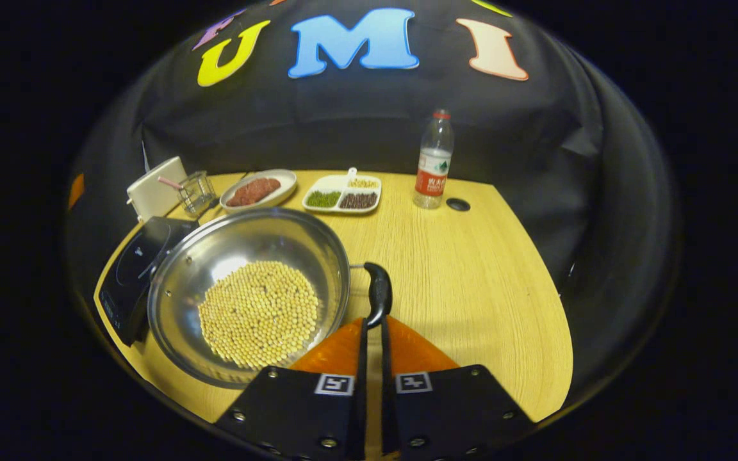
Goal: First push the handle of the pot to place it horizontally, then grasp the pot with both hands and set it on the induction cooktop.
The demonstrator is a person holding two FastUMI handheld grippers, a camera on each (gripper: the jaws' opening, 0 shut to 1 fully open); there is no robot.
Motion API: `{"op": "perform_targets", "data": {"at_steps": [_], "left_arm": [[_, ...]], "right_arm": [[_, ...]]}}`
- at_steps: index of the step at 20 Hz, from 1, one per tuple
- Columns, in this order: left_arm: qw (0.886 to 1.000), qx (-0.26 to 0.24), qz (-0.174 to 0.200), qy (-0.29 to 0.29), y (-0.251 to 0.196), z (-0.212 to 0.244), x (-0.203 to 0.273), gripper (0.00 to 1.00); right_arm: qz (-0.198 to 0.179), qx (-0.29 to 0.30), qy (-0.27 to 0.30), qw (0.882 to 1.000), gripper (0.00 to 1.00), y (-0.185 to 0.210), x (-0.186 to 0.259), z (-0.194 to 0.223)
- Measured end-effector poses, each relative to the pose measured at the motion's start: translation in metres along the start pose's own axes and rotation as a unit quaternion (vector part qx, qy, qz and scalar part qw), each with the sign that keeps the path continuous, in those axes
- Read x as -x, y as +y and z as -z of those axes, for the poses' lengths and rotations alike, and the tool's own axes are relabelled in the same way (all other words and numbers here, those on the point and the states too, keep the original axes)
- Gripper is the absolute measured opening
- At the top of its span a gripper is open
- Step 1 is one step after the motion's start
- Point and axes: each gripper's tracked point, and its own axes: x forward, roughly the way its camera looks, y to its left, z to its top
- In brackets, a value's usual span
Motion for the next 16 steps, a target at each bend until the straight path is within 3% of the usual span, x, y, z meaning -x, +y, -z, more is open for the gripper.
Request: {"op": "perform_targets", "data": {"at_steps": [2, 3, 5, 7, 9, 10, 15, 16], "left_arm": [[1.000, 0.004, 0.014, 0.016, -0.004, 0.015, -0.016, 0.98], [1.000, 0.004, 0.019, 0.024, -0.006, 0.023, -0.024, 0.99], [0.999, 0.004, 0.031, 0.043, -0.012, 0.039, -0.038, 1.00], [0.997, 0.004, 0.040, 0.067, -0.017, 0.058, -0.049, 0.95], [0.995, 0.006, 0.048, 0.087, -0.024, 0.074, -0.059, 0.98], [0.994, 0.008, 0.054, 0.097, -0.027, 0.082, -0.063, 0.94], [0.985, 0.017, 0.075, 0.156, -0.041, 0.124, -0.080, 0.99], [0.982, 0.018, 0.074, 0.172, -0.042, 0.136, -0.082, 0.95]], "right_arm": [[-0.004, -0.020, -0.032, 0.999, 0.61, 0.003, 0.005, -0.016], [0.000, -0.025, -0.040, 0.999, 0.97, 0.001, -0.001, -0.018], [0.005, -0.031, -0.049, 0.998, 1.00, 0.002, -0.001, -0.026], [0.007, -0.032, -0.053, 0.998, 1.00, 0.003, -0.005, -0.029], [0.010, -0.030, -0.052, 0.998, 1.00, 0.004, -0.010, -0.028], [0.011, -0.030, -0.051, 0.998, 1.00, 0.004, -0.013, -0.028], [0.007, -0.026, -0.039, 0.999, 1.00, 0.008, -0.025, -0.024], [0.008, -0.025, -0.035, 0.999, 1.00, 0.008, -0.028, -0.023]]}}
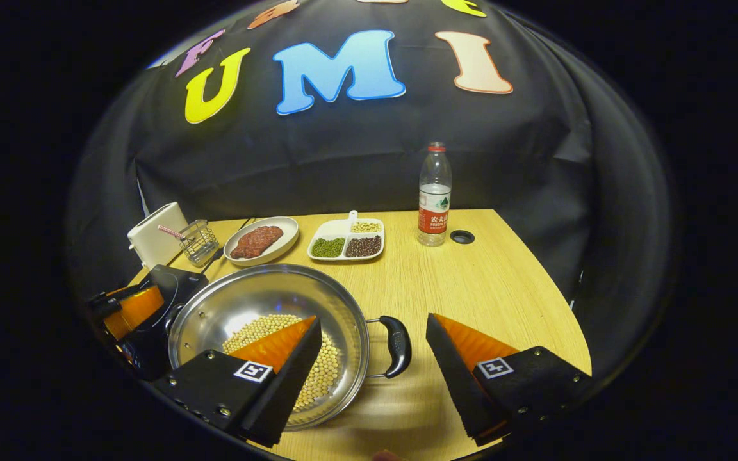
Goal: First push the handle of the pot to place it horizontally, then grasp the pot with both hands and set it on the induction cooktop.
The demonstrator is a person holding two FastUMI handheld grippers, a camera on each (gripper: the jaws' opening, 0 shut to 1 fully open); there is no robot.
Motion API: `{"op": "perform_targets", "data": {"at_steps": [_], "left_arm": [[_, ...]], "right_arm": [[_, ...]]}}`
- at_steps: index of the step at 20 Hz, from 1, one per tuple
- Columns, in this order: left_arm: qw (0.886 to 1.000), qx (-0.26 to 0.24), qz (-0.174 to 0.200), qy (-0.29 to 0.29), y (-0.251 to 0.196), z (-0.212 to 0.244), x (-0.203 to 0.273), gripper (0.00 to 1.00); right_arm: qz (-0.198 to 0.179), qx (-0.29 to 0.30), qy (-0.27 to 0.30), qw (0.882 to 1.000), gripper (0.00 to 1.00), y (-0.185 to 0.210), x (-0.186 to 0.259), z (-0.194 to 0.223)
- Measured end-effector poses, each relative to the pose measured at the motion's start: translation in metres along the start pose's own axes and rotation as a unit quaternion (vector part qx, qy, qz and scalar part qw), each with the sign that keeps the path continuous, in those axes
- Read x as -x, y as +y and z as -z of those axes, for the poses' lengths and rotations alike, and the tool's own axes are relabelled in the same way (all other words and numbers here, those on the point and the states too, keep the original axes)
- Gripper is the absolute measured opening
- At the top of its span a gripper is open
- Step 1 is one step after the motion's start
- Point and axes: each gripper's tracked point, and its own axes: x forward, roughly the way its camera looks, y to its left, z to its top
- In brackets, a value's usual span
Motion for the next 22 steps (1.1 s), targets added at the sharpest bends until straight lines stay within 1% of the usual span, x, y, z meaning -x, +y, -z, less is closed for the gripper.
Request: {"op": "perform_targets", "data": {"at_steps": [1, 3, 5, 6, 13, 15, 17, 18, 19, 20, 21, 22], "left_arm": [[1.000, 0.002, 0.001, 0.013, -0.001, 0.008, -0.006, 0.99], [0.999, 0.006, 0.004, 0.037, -0.004, 0.024, -0.012, 0.99], [0.998, 0.009, 0.009, 0.058, -0.007, 0.035, -0.018, 0.95], [0.998, 0.012, 0.010, 0.068, -0.009, 0.041, -0.021, 0.99], [0.993, 0.018, 0.018, 0.118, -0.019, 0.065, -0.036, 1.00], [0.993, 0.016, 0.014, 0.120, -0.018, 0.066, -0.039, 0.98], [0.993, 0.015, 0.002, 0.121, -0.012, 0.067, -0.040, 0.94], [0.992, 0.015, -0.004, 0.122, -0.009, 0.067, -0.041, 0.90], [0.992, 0.015, -0.009, 0.122, -0.007, 0.067, -0.042, 0.87], [0.992, 0.015, -0.009, 0.122, -0.007, 0.068, -0.041, 0.72], [0.992, 0.016, -0.010, 0.122, -0.006, 0.070, -0.041, 0.70], [0.992, 0.016, -0.013, 0.121, -0.005, 0.067, -0.043, 0.72]], "right_arm": [[-0.001, 0.000, 0.004, 1.000, 1.00, 0.001, -0.003, 0.002], [-0.002, -0.001, 0.012, 1.000, 1.00, 0.002, -0.008, 0.005], [-0.004, 0.002, 0.019, 1.000, 1.00, 0.002, -0.014, 0.009], [-0.006, 0.002, 0.023, 1.000, 1.00, 0.002, -0.016, 0.011], [-0.009, 0.010, 0.056, 0.998, 1.00, -0.002, -0.033, 0.029], [-0.010, 0.012, 0.063, 0.998, 1.00, -0.003, -0.035, 0.032], [-0.010, 0.016, 0.065, 0.998, 1.00, -0.004, -0.038, 0.034], [-0.008, 0.019, 0.067, 0.998, 0.99, -0.004, -0.039, 0.035], [-0.006, 0.022, 0.070, 0.997, 0.86, -0.005, -0.040, 0.036], [-0.004, 0.025, 0.072, 0.997, 0.81, -0.007, -0.041, 0.037], [-0.002, 0.026, 0.075, 0.997, 0.76, -0.007, -0.041, 0.040], [0.005, 0.029, 0.075, 0.997, 0.76, -0.010, -0.035, 0.037]]}}
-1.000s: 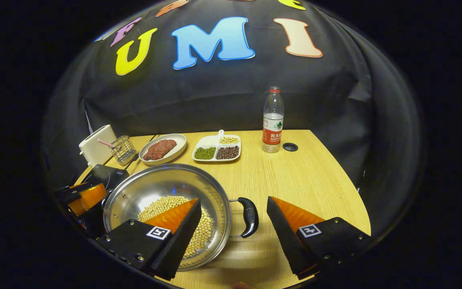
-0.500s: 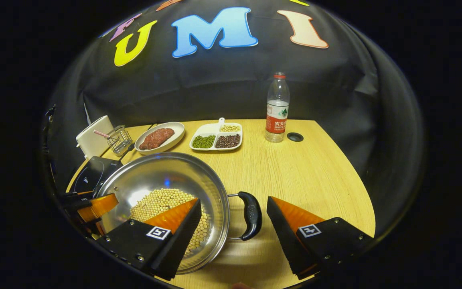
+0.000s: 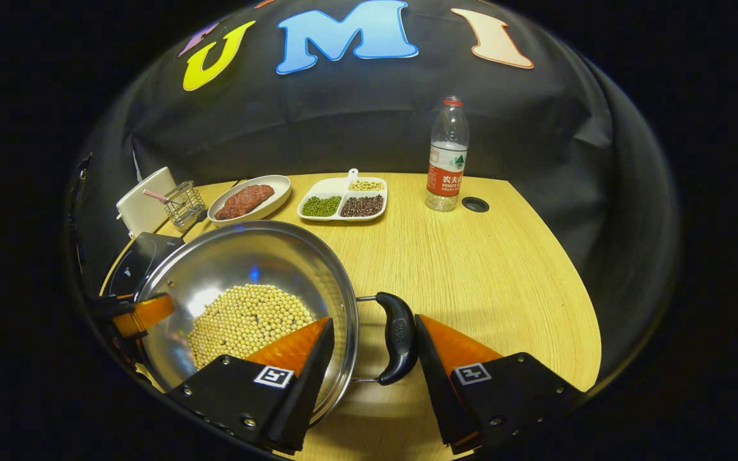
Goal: First push the handle of the pot to place it horizontally, then grasp the pot with both hands and set it on the induction cooktop.
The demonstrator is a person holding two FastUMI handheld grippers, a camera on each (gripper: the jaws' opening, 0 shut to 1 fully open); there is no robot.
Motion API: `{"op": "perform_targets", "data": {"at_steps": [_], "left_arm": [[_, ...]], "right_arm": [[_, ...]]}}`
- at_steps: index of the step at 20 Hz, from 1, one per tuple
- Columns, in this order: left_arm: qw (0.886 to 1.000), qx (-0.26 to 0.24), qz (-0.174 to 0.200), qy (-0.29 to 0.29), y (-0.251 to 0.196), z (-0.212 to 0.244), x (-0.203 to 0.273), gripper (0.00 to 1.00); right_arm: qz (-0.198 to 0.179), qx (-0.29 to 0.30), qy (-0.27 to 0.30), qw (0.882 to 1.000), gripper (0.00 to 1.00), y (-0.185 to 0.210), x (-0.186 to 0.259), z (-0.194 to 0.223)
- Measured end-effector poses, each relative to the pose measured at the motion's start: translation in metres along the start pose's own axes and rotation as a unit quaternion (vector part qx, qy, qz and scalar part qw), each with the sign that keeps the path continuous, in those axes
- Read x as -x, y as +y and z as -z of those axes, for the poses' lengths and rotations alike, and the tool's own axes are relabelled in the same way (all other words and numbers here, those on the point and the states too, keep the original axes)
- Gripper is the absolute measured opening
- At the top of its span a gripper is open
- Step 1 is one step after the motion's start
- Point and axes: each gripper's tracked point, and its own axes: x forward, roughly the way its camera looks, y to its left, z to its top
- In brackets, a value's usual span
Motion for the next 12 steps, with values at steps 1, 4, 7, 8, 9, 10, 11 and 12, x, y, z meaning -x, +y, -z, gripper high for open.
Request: {"op": "perform_targets", "data": {"at_steps": [1, 4, 7, 8, 9, 10, 11, 12], "left_arm": [[1.000, 0.001, -0.001, -0.002, 0.000, -0.001, 0.001, 0.72], [1.000, 0.007, -0.001, -0.005, -0.001, -0.001, -0.001, 0.67], [1.000, 0.004, 0.002, -0.011, -0.002, -0.002, 0.000, 0.67], [1.000, 0.000, 0.002, -0.015, -0.001, -0.003, -0.001, 0.67], [1.000, -0.002, 0.002, -0.015, -0.001, -0.004, -0.001, 0.63], [1.000, 0.001, 0.003, -0.019, -0.002, -0.005, 0.001, 0.67], [1.000, 0.003, 0.005, -0.016, -0.003, -0.004, -0.002, 0.66], [1.000, 0.004, 0.006, -0.020, -0.002, -0.004, 0.000, 0.65]], "right_arm": [[-0.001, -0.001, 0.001, 1.000, 0.64, -0.002, -0.012, 0.001], [0.005, 0.009, -0.001, 1.000, 0.59, -0.001, -0.003, 0.000], [0.006, 0.013, 0.002, 1.000, 0.49, 0.001, -0.005, 0.001], [0.008, 0.016, -0.001, 1.000, 0.55, 0.000, -0.004, 0.000], [0.009, 0.021, 0.001, 1.000, 0.55, 0.000, -0.003, 0.001], [0.010, 0.020, 0.001, 1.000, 0.55, 0.000, -0.002, 0.002], [0.009, 0.023, 0.001, 1.000, 0.55, -0.001, 0.001, 0.002], [0.009, 0.024, 0.001, 1.000, 0.55, 0.000, 0.001, 0.002]]}}
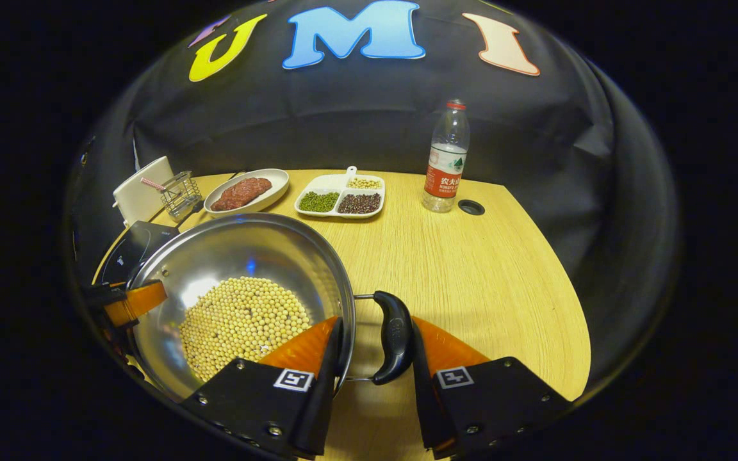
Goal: First push the handle of the pot to place it horizontally, then grasp the pot with both hands and set it on the induction cooktop.
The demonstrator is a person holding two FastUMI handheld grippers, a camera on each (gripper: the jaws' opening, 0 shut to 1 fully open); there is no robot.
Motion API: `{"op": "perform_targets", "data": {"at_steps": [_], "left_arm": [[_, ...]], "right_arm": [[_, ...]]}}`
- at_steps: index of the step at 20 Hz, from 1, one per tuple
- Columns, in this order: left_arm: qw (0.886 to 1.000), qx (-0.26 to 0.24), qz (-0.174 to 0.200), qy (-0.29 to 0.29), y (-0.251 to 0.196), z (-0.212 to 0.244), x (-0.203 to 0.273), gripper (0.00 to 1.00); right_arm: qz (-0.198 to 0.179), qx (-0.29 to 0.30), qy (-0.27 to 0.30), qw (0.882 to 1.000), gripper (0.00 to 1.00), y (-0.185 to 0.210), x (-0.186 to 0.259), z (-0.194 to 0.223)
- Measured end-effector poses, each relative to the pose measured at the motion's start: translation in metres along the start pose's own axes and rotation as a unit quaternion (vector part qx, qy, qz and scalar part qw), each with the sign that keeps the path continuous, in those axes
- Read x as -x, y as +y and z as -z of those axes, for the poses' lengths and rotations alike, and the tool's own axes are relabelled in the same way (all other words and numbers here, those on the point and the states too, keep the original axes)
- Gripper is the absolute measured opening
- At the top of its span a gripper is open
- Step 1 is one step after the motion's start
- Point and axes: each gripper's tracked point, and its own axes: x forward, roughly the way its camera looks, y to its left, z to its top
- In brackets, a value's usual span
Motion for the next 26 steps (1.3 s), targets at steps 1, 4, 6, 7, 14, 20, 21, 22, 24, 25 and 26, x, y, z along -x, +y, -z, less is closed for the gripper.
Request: {"op": "perform_targets", "data": {"at_steps": [1, 4, 6, 7, 14, 20, 21, 22, 24, 25, 26], "left_arm": [[1.000, 0.001, 0.001, 0.000, 0.000, -0.001, -0.001, 0.62], [1.000, -0.004, 0.001, -0.019, 0.001, -0.008, 0.008, 0.65], [0.999, -0.011, 0.001, -0.032, 0.000, -0.016, 0.020, 0.61], [0.999, -0.012, 0.000, -0.035, -0.001, -0.019, 0.024, 0.65], [0.999, -0.006, 0.000, -0.048, 0.010, -0.022, 0.058, 0.61], [0.998, -0.024, 0.029, -0.056, 0.044, -0.030, 0.073, 0.61], [0.997, -0.026, 0.034, -0.056, 0.053, -0.032, 0.075, 0.61], [0.997, -0.030, 0.039, -0.058, 0.062, -0.035, 0.078, 0.61], [0.996, -0.039, 0.047, -0.059, 0.080, -0.039, 0.077, 0.61], [0.996, -0.041, 0.051, -0.059, 0.089, -0.041, 0.077, 0.61], [0.996, -0.043, 0.054, -0.060, 0.098, -0.043, 0.078, 0.61]], "right_arm": [[0.000, 0.000, 0.001, 1.000, 0.55, 0.000, 0.002, 0.000], [0.002, -0.003, -0.009, 1.000, 0.55, -0.001, 0.011, -0.005], [0.002, -0.007, -0.015, 1.000, 0.55, -0.001, 0.020, -0.009], [0.002, -0.009, -0.015, 1.000, 0.55, -0.001, 0.024, -0.009], [0.008, -0.006, -0.021, 1.000, 0.55, 0.009, 0.059, -0.011], [0.036, -0.027, -0.024, 0.999, 0.55, 0.046, 0.091, -0.003], [0.040, -0.030, -0.025, 0.998, 0.55, 0.056, 0.095, -0.002], [0.044, -0.035, -0.025, 0.998, 0.55, 0.065, 0.098, -0.001], [0.051, -0.043, -0.024, 0.997, 0.55, 0.083, 0.104, 0.003], [0.054, -0.045, -0.025, 0.997, 0.55, 0.093, 0.105, 0.003], [0.058, -0.048, -0.026, 0.997, 0.55, 0.103, 0.107, 0.003]]}}
